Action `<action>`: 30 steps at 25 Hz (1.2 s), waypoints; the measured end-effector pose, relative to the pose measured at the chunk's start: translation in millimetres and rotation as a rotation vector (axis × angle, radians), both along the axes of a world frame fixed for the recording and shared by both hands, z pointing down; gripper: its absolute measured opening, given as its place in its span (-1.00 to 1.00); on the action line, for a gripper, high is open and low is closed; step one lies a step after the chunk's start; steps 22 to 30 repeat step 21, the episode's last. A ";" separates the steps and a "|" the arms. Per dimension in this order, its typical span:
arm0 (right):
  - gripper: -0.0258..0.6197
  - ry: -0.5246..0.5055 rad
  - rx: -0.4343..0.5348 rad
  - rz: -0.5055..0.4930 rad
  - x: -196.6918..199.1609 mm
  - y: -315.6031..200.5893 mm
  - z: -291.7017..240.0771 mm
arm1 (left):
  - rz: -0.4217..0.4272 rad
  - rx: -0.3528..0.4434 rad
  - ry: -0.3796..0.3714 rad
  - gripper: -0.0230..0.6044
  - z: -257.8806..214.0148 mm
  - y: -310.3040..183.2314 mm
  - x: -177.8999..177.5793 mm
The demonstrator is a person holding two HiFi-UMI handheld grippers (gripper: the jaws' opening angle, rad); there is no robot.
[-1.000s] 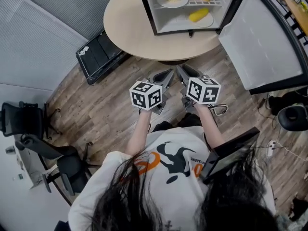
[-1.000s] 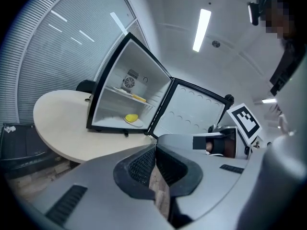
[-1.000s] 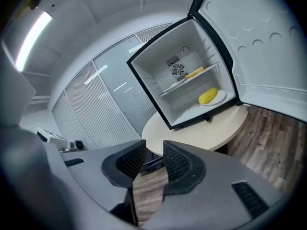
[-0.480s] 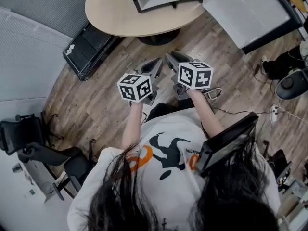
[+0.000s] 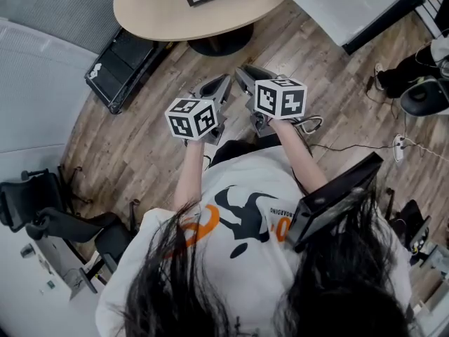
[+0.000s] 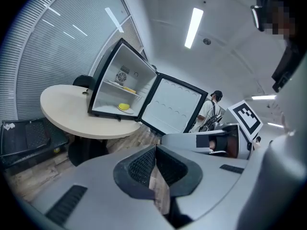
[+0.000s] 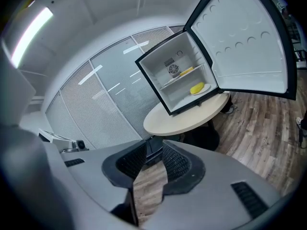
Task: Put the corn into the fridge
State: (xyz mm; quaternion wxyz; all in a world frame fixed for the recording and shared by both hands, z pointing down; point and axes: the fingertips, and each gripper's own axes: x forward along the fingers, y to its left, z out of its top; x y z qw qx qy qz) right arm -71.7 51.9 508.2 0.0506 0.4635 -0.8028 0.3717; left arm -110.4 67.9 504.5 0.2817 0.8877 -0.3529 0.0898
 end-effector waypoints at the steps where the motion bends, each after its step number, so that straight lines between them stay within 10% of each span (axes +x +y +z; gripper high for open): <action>1: -0.57 0.001 0.004 0.002 0.5 1.1 -1.3 | 0.002 0.002 0.000 -0.89 -1.0 0.9 0.5; 30: -0.57 0.038 0.022 0.048 11.8 5.0 -1.8 | 0.029 0.013 0.013 -0.89 -2.3 -1.6 1.1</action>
